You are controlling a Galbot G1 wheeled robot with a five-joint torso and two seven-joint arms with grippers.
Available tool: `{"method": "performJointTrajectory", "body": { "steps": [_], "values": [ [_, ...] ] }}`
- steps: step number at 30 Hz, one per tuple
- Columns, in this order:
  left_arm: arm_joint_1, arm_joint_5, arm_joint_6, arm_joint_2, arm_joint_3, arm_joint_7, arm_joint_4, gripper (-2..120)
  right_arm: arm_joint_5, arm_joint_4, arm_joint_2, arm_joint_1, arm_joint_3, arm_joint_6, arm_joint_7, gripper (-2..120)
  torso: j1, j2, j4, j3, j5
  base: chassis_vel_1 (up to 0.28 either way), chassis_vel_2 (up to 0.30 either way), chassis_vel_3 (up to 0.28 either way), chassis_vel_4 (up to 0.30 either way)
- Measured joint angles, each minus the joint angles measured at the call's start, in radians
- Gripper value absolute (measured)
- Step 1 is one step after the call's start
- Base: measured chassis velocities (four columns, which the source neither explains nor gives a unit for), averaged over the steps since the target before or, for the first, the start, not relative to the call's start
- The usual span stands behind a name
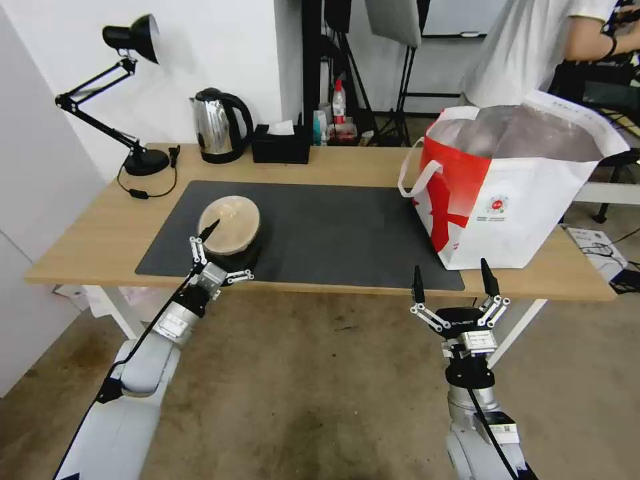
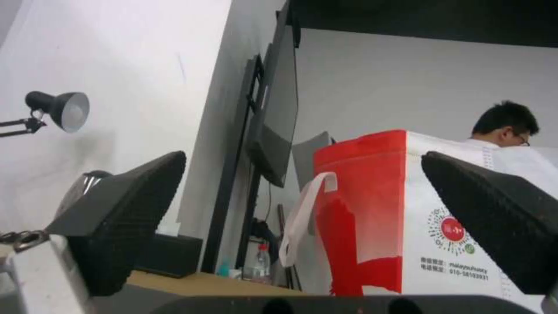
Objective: Pick up the trash from the table and place it into the takeout bag.
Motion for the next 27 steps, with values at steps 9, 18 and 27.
{"method": "performJointTrajectory", "body": {
  "steps": [9, 18, 27],
  "values": [
    [-0.027, 0.01, 0.028, 0.018, 0.011, 0.003, 0.033, 100, 0.0, 0.0, 0.0, 0.0, 0.0, 0.0, 0.0, 100, 0.0, 0.0, 0.0, 0.0, 0.0, 0.0, 0.0, 0.0, 0.0],
    [-0.052, 0.011, 0.043, 0.026, 0.022, 0.004, 0.061, 100, 0.0, 0.0, 0.0, 0.0, 0.0, 0.0, 0.0, 100, 0.0, 0.0, -0.0001, 0.0, 0.0, 0.0, 0.0, 0.0, 0.0],
    [-0.085, 0.01, 0.048, 0.047, 0.039, 0.005, 0.102, 100, 0.0, 0.0, 0.0, 0.0, 0.0, 0.0, 0.0, 100, 0.0, 0.0, -0.0001, 0.0, 0.0, 0.0, 0.0, 0.0, 0.0]
  ]
}}
